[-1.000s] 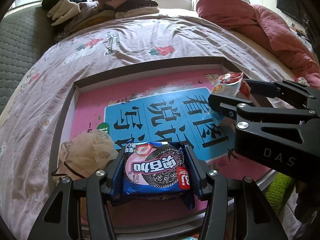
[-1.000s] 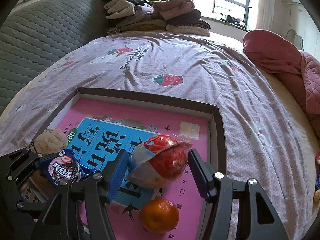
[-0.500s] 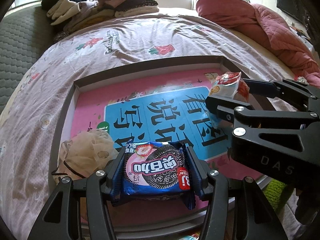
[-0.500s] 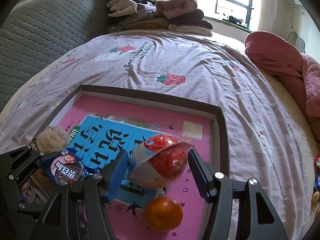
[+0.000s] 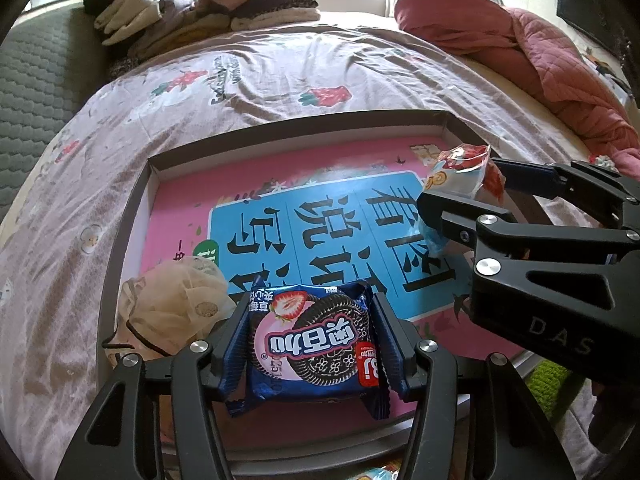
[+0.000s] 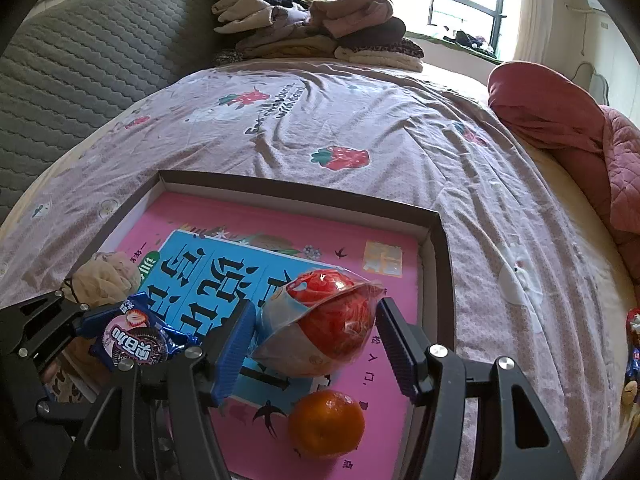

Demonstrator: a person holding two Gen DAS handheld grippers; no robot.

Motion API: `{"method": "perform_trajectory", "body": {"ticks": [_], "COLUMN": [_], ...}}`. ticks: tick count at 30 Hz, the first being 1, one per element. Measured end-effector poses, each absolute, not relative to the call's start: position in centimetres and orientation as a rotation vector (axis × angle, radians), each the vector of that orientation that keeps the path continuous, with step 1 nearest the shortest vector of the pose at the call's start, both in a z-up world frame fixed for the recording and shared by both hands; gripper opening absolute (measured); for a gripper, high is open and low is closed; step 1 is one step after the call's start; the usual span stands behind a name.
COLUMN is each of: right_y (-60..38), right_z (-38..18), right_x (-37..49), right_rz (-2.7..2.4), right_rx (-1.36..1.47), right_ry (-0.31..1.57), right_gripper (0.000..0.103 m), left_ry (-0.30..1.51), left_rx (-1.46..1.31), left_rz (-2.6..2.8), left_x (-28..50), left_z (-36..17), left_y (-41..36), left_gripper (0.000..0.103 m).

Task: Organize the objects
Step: 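Carry the cookie pack with the left tool while the right tool lowers the toy egg over the tray, then open the left tool to drop the cookie pack while the right tool releases the toy egg into the tray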

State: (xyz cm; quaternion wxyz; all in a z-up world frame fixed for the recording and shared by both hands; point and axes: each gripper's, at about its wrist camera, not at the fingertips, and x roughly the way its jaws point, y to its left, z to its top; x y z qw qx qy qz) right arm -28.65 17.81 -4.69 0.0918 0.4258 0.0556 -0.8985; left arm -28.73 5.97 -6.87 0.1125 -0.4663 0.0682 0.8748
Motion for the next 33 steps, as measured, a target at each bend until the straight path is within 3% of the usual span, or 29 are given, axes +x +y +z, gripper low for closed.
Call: {"method": "perform_trajectory", "body": {"ticks": [6,14,33], "right_y": [18.0,18.3,18.2], "right_z": [-4.4,-3.4,1.3], "right_x": [-28.4,-27.8,-24.8], "right_rz": [-2.680,-2.690,-2.727], "right_rx": [1.263,1.241,1.117], "right_ry": [0.171,0.163,0.186], "right_gripper": [0.062,0.062,0.063], "left_ry": [0.202,0.168,0.177], "left_rx": [-1.368,-1.320,-1.210], "left_rz": [2.573,2.594,2.683], "left_x": [-28.6,-28.1,-24.9], "left_z": [-6.5,-5.0,0.0], "left_y": [6.0,5.7,5.1], "left_gripper": [0.059,0.068,0.069]}}
